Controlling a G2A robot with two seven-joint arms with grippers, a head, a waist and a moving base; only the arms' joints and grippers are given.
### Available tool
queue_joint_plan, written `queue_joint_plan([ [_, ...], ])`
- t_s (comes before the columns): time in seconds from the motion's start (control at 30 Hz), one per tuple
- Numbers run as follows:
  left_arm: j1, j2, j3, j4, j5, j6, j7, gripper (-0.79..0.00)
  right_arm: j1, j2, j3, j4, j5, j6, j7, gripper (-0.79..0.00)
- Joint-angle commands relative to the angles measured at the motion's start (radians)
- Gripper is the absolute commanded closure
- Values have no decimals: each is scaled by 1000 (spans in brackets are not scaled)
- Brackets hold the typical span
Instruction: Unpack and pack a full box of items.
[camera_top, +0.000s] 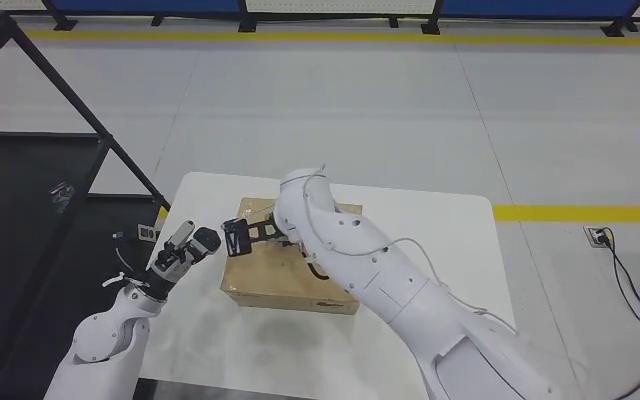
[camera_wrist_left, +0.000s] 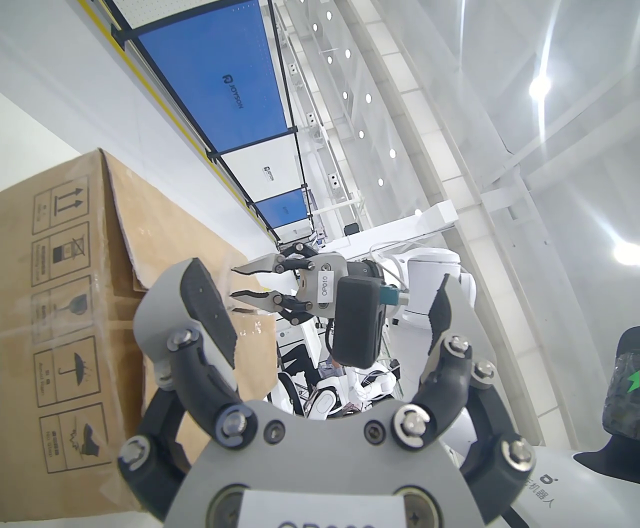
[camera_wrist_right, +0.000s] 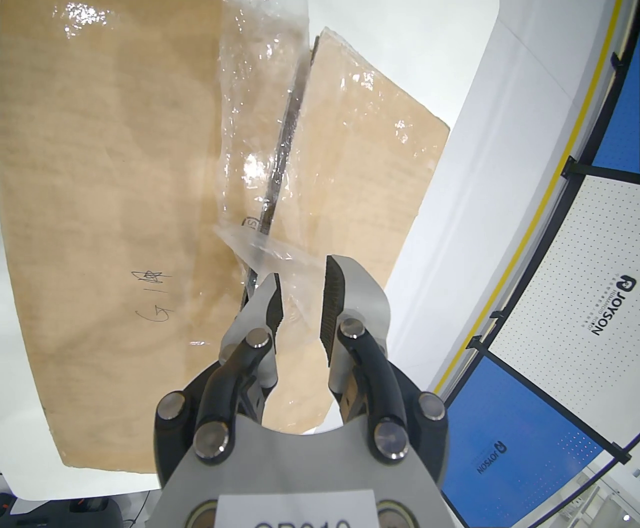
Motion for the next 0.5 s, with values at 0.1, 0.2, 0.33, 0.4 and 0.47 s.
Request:
queue_joint_plan([
  [0.1, 0, 0, 0, 1, -2, -4, 1, -785, 23, -16, -9, 37, 30, -13, 17, -185],
  [0.2, 1, 0, -1, 1, -2, -7, 3, -785, 38, -28, -19, 72, 50, -20, 24, -154],
  [0.33, 5, 1, -5, 0, -3, -9, 3, -785, 59, -42, -26, 99, 68, -22, 13, -246],
  [0.4, 6, 1, -7, 0, -4, -10, 5, -785, 67, -46, -27, 107, 70, -21, -2, -311],
  [0.47, 7, 1, -7, -1, -4, -9, 5, -785, 73, -48, -29, 114, 71, -29, -18, -332],
])
